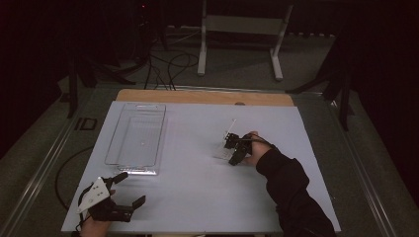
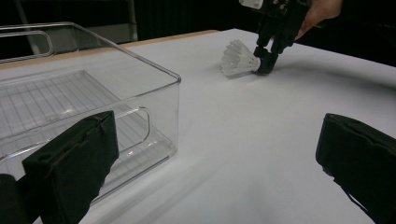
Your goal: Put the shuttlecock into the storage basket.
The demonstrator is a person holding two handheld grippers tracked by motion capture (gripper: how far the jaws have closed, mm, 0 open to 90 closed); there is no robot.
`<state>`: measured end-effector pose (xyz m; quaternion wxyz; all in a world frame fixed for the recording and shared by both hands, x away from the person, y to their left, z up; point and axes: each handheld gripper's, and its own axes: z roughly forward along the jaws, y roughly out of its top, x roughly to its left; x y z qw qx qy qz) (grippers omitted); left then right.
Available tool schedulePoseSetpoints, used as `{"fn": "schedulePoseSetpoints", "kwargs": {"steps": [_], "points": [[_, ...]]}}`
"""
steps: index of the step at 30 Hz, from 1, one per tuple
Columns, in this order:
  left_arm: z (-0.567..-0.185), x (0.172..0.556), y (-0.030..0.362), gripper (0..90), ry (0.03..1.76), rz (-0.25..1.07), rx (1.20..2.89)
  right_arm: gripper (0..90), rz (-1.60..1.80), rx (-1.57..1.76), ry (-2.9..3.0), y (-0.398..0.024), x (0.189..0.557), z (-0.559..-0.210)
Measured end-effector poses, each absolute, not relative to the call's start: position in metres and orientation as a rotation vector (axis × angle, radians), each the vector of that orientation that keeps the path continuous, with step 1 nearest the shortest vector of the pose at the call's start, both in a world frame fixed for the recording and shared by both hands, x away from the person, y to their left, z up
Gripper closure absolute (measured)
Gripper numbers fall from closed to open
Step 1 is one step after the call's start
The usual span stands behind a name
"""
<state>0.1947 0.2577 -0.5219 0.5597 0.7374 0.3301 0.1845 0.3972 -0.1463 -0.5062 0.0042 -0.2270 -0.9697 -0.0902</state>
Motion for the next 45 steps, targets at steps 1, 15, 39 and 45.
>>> {"fn": "schedulePoseSetpoints", "kwargs": {"steps": [1,15,39,45], "points": [[-0.522,0.195,0.258,0.3,0.778,0.435,1.739,65.9,-0.283,-0.684,-3.050,-0.147,0.397,-0.505],[-0.522,0.195,0.257,0.3,0.779,0.438,1.741,66.0,-0.283,-0.473,-3.047,-0.157,0.384,-0.500],[-0.522,0.195,0.256,0.3,0.782,0.440,1.754,65.9,-0.406,-0.300,-3.045,-0.170,0.351,-0.485],[-0.522,0.195,0.256,0.3,0.784,0.442,1.755,66.0,-0.433,-0.273,-3.056,-0.172,0.342,-0.482]]}}
